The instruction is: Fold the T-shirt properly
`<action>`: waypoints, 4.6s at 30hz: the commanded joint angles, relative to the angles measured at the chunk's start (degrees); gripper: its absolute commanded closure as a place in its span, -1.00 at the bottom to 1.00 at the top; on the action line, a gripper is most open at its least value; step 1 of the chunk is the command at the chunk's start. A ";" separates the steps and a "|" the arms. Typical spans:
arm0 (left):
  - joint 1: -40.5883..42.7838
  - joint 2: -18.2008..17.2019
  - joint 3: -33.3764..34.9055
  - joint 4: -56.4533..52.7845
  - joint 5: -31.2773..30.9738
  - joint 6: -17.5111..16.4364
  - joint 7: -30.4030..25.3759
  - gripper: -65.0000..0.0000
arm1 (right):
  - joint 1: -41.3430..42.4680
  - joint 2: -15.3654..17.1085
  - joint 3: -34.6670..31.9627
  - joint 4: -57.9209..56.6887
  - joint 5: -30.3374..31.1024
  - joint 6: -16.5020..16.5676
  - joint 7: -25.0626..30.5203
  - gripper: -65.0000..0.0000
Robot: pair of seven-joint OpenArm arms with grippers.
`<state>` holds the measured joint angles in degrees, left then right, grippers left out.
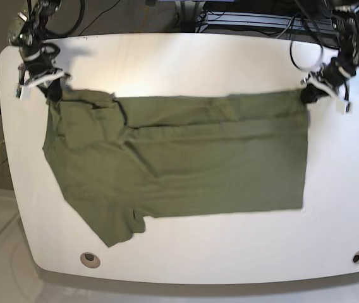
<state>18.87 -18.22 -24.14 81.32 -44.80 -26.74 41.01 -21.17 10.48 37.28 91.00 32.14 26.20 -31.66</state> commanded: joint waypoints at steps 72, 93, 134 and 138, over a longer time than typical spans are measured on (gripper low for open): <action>12.56 -2.01 -8.84 12.71 -2.07 -1.74 -1.72 0.58 | -18.17 -1.17 1.86 11.32 1.63 -0.65 -1.22 1.00; 14.56 -0.78 -9.70 13.62 -1.90 -2.31 -1.45 0.31 | -17.94 -0.84 2.18 11.53 0.99 -0.98 -1.77 0.92; 6.23 -1.27 -5.28 10.70 0.37 -3.39 -1.43 0.97 | -17.36 -1.17 2.35 11.41 1.07 -0.69 -2.00 1.00; 6.01 -1.12 -4.57 10.80 0.06 -3.35 -1.36 0.74 | -17.42 -1.11 2.27 11.50 1.17 -0.75 -1.92 1.00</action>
<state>25.08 -18.65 -28.91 90.91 -43.31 -29.65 40.73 -38.13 8.58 39.07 101.36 32.82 25.12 -34.76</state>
